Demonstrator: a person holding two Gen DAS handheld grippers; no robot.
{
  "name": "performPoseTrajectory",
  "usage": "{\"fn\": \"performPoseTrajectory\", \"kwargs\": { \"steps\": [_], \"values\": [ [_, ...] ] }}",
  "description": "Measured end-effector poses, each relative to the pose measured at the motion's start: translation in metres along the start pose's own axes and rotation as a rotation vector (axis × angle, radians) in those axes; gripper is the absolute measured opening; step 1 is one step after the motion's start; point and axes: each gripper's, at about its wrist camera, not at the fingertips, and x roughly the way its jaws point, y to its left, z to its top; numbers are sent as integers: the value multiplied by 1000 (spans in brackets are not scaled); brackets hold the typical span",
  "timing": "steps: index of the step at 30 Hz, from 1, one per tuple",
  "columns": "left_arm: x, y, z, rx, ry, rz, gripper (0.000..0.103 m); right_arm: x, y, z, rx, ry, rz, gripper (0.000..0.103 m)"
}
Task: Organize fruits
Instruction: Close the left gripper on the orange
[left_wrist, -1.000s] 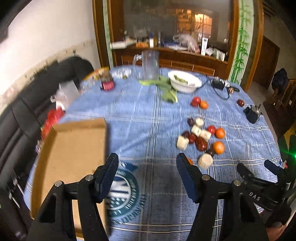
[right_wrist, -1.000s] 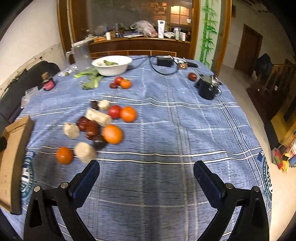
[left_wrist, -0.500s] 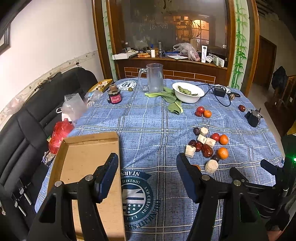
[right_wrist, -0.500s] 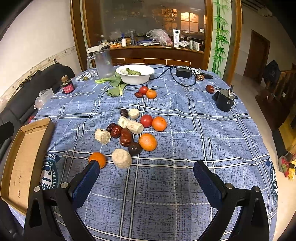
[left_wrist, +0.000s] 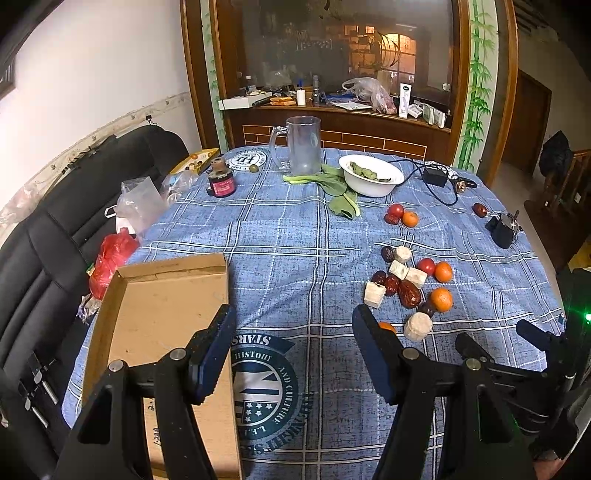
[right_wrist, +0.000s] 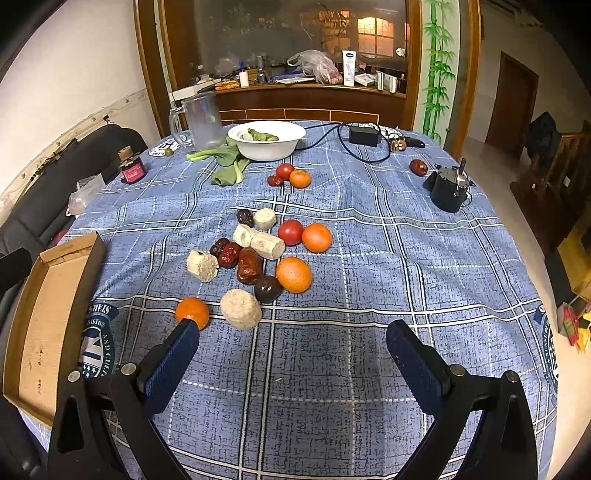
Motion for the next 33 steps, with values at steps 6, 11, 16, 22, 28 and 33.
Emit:
{"fn": "performPoseTrajectory", "kwargs": {
  "steps": [6,11,16,22,28,33],
  "values": [
    [12,0,-3,-19,40,-12,65,7,-2,-2,-7,19,6,102],
    [36,7,-12,-66,117,-47,65,15,-16,-4,1,36,1,102],
    [59,3,-23,-89,186,-103,65,26,-42,-3,38,61,12,102],
    [89,-22,-33,-60,253,-227,64,47,-54,2,65,127,119,85],
    [112,-49,-32,10,279,-336,61,67,-53,18,85,155,194,78],
    [127,-64,-34,67,310,-377,50,80,-51,34,89,155,213,76]
  ]
}}
